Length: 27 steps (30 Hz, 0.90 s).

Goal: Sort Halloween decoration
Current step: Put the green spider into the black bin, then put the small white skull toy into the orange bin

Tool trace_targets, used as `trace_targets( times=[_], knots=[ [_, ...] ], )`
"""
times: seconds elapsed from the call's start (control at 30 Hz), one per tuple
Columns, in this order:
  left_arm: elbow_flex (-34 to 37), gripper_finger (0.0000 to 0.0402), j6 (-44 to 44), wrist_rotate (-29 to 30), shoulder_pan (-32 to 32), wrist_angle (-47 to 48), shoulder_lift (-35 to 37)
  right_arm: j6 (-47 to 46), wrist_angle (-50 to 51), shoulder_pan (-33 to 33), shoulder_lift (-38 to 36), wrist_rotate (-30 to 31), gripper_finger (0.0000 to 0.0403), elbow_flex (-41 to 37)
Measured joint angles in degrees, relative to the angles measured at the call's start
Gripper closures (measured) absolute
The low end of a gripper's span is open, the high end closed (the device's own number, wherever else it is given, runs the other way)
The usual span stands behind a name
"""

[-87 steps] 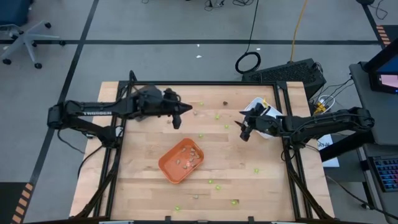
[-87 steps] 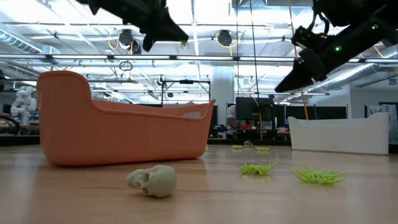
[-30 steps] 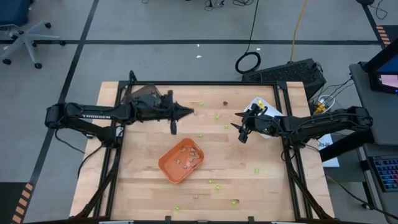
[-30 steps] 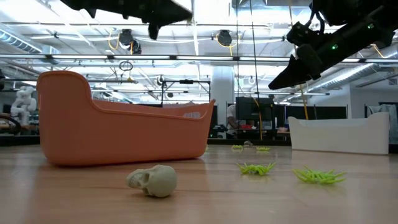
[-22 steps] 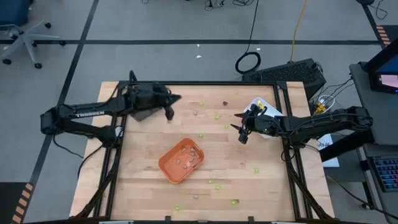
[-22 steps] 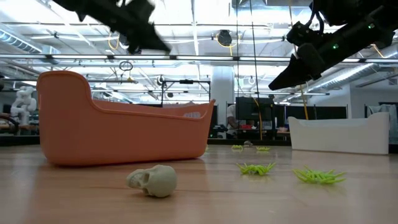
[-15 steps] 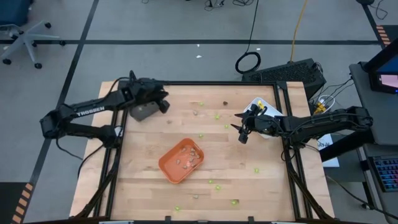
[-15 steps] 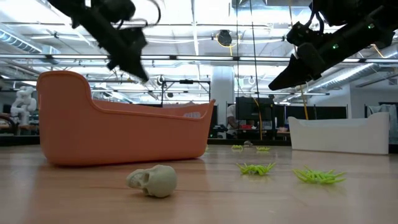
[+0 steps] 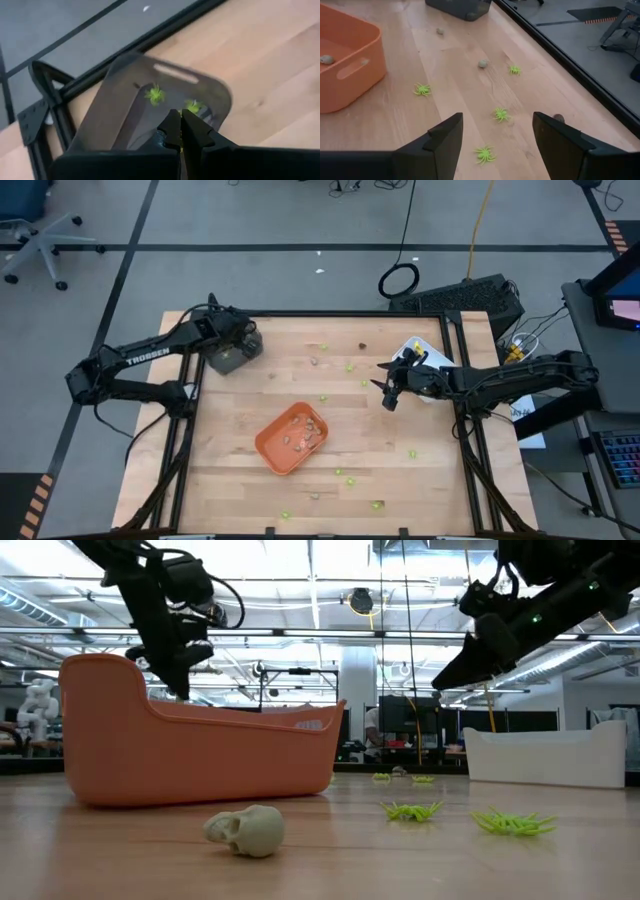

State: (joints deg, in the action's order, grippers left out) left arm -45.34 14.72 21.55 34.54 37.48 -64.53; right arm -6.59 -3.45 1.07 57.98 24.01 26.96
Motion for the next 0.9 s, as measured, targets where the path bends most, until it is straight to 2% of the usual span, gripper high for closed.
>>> trace_targets(
  times=[0.23,0.33,0.5,0.63,0.77,0.9],
  knots=[
    [4.0,0.0399,2.1,0.5,0.0,0.5,0.0,-2.2,-0.3,2.4,4.4,0.0,0.0179,0.0],
    [5.1,0.0375,4.5,1.9,0.0,0.6,0.0,-2.1,-0.9,3.1,6.9,-0.4,0.0179,0.0],
    [5.3,0.0311,6.0,5.1,0.0,-0.1,0.0,-1.1,-5.9,3.5,10.3,-4.8,0.0179,0.0],
    [5.3,0.0272,6.0,6.0,-0.1,-2.1,0.0,-0.7,-8.8,3.6,11.8,-4.6,0.0179,0.0],
    [5.3,0.0260,6.0,5.9,-1.3,-4.2,0.0,-0.7,-8.4,4.7,12.2,-4.6,0.0179,1.5],
    [5.3,0.0259,5.9,5.8,-5.7,-8.0,0.2,1.7,-5.9,6.0,12.2,-4.5,0.0179,5.2]
  ],
)
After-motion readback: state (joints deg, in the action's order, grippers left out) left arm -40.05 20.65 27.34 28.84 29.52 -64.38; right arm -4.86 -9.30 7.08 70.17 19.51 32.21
